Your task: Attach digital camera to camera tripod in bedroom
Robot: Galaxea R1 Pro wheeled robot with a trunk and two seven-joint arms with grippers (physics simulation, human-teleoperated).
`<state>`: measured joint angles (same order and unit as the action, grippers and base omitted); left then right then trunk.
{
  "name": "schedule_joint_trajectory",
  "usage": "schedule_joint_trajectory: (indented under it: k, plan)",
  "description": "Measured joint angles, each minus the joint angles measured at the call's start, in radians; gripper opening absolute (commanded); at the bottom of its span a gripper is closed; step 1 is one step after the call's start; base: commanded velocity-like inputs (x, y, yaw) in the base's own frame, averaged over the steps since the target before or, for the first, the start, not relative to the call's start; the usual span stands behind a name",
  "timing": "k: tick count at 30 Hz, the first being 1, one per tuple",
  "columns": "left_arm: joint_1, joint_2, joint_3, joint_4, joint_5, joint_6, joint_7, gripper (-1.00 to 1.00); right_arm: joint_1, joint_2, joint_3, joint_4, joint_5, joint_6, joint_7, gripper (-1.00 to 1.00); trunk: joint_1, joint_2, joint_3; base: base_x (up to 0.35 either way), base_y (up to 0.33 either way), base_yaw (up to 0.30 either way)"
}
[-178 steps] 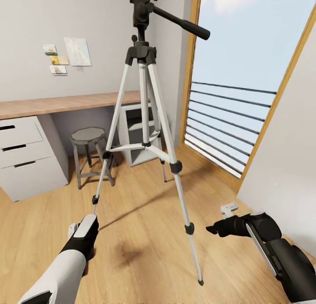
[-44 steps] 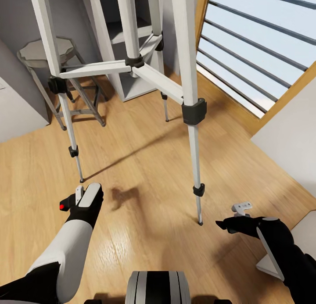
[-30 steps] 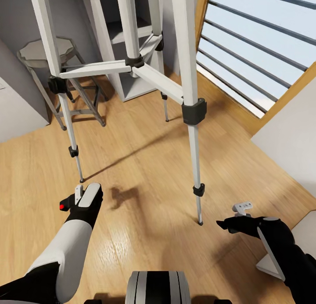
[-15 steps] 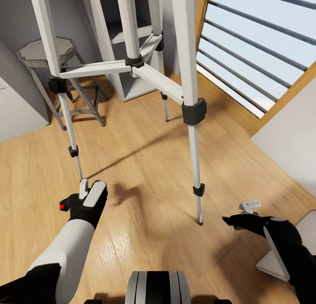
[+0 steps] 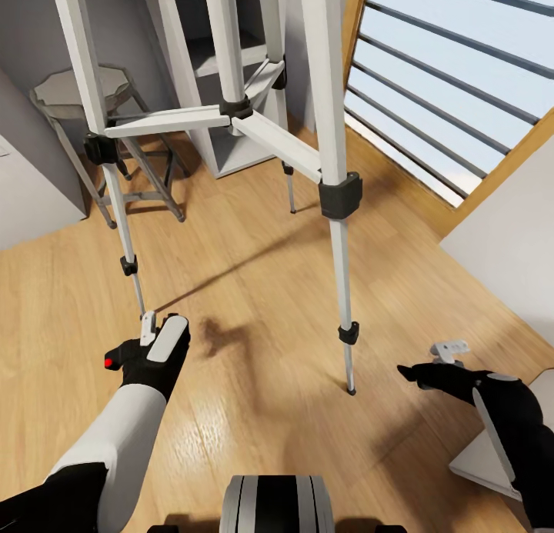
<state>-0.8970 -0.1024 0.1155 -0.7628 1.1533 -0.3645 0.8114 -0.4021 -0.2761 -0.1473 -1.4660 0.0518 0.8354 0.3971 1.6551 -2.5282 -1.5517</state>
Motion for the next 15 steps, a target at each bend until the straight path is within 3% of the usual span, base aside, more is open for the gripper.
schedule_joint_trajectory:
  k: [7, 11, 12, 15]
  plan:
    - [0.0, -0.002, -0.003, -0.008, -0.003, 0.0, 0.003, 1.0, -0.071, 0.0, -0.066, -0.093, -0.004, 0.08, 0.001, 1.0, 0.0, 0.0, 0.0, 0.0, 0.0, 0.0]
    - [0.0, -0.003, -0.004, -0.01, -0.005, 0.0, 0.003, 1.0, -0.212, -0.016, -0.096, -0.124, -0.003, 0.188, 0.005, 1.0, 0.0, 0.0, 0.0, 0.0, 0.0, 0.0]
    - [0.0, -0.003, -0.004, -0.01, -0.005, 0.0, 0.003, 1.0, -0.214, -0.016, -0.097, -0.124, -0.002, 0.188, 0.005, 1.0, 0.0, 0.0, 0.0, 0.0, 0.0, 0.0]
    - [-0.001, -0.004, -0.004, -0.01, -0.006, 0.0, 0.003, 1.0, -0.325, -0.053, -0.107, -0.132, 0.002, 0.208, 0.007, 1.0, 0.0, 0.0, 0.0, 0.0, 0.0, 0.0]
